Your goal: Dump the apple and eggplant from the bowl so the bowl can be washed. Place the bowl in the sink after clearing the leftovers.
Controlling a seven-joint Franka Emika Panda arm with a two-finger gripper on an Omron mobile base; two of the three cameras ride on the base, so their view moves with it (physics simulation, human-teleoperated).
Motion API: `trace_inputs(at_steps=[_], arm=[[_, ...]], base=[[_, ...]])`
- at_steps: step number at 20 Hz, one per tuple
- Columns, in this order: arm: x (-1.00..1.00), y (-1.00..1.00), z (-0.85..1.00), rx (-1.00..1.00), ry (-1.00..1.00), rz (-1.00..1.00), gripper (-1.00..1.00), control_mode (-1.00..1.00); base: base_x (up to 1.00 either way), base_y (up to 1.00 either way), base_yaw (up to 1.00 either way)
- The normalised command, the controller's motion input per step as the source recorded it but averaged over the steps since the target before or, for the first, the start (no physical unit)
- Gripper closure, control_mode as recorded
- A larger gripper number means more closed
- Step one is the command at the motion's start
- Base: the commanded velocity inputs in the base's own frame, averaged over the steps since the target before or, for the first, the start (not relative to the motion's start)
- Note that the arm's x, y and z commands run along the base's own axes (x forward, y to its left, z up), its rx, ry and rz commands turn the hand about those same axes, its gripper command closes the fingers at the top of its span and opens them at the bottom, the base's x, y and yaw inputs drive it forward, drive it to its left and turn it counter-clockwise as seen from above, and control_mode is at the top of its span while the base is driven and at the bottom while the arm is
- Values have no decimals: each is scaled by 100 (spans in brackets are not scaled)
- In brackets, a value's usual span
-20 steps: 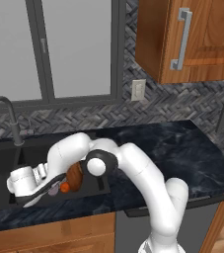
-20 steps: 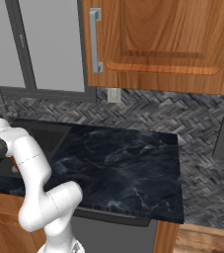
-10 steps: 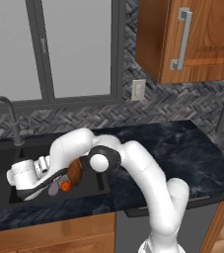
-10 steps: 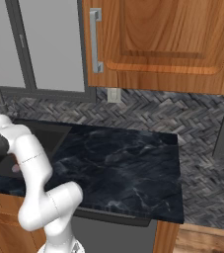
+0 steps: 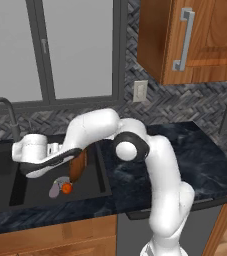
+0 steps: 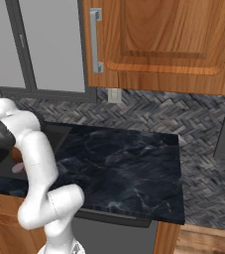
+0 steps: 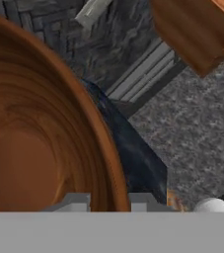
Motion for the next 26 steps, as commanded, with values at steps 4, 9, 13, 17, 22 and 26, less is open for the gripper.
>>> trace_inputs(at_steps=[4, 9, 13, 17, 22, 26], arm=[[-68, -83, 94, 46, -20, 1, 100, -100], [-88, -89, 100, 49, -22, 2, 100, -100], [-99, -100, 99, 57, -27, 7, 100, -100], [-98, -100, 99, 62, -21, 8, 100, -100], [-94, -100, 85, 72, -3, 14, 100, -100], [-63, -99, 22, 69, 17, 23, 100, -100]], base=[[0, 0, 0], [0, 0, 0], [0, 0, 0], [0, 0, 0], [0, 0, 0], [0, 0, 0]])
